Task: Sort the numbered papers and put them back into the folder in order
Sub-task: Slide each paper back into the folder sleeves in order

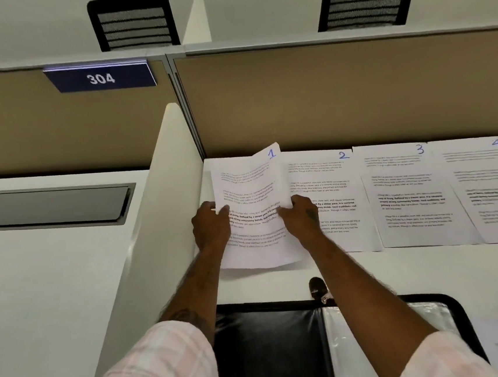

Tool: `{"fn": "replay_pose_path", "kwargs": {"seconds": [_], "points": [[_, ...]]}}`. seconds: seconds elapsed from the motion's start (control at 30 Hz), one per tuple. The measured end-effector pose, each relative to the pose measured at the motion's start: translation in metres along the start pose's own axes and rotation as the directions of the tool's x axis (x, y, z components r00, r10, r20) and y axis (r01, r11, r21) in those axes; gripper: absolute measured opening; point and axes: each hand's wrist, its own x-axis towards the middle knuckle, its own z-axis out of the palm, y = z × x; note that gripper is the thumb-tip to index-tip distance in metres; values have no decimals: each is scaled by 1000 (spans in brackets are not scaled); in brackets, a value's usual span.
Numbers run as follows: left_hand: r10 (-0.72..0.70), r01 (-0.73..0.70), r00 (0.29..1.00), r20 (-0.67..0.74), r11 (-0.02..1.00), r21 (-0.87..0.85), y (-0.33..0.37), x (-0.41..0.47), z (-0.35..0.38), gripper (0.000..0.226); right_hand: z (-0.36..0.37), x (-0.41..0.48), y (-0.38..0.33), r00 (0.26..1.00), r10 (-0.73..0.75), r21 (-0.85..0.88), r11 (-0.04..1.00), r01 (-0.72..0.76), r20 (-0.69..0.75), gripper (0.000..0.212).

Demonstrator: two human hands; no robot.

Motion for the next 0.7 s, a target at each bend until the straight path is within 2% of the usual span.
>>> {"fn": "replay_pose_path", "kwargs": {"seconds": [0.07, 0.1, 0.2, 0.27, 0.3, 0.37, 0.5, 0.7], "points": [[71, -71, 997, 16, 997, -25, 1, -16, -8, 30, -17, -13, 9, 999, 4, 65, 998, -6, 38, 26], [108, -107, 994, 25, 993, -52, 1, -27, -12, 25, -26, -22, 13, 997, 14, 106, 994, -21, 69, 30], [208, -200, 977, 40, 968, -151, -4, -65, -22, 20, -51, -52, 27, 983, 5, 257, 965, -53, 182, 69], [253, -245, 967, 29, 955, -164, -8, -94, -27, 20, -65, -74, 39, 979, -46, 282, 959, -12, 199, 96], [264, -257, 964, 20, 952, -164, -11, -108, -29, 19, -70, -85, 45, 978, -78, 281, 959, 21, 191, 102], [273, -268, 962, 10, 952, -149, -17, -133, -31, 15, -82, -104, 57, 978, -127, 256, 963, 82, 166, 94], [237, -238, 971, -29, 968, -82, -32, -180, -34, 20, -109, -145, 81, 983, -161, 48, 986, 157, 87, 45], [149, -147, 989, 10, 982, -116, -53, -241, -26, 24, -139, -197, 118, 985, -159, -35, 986, 162, 72, 30]]}}
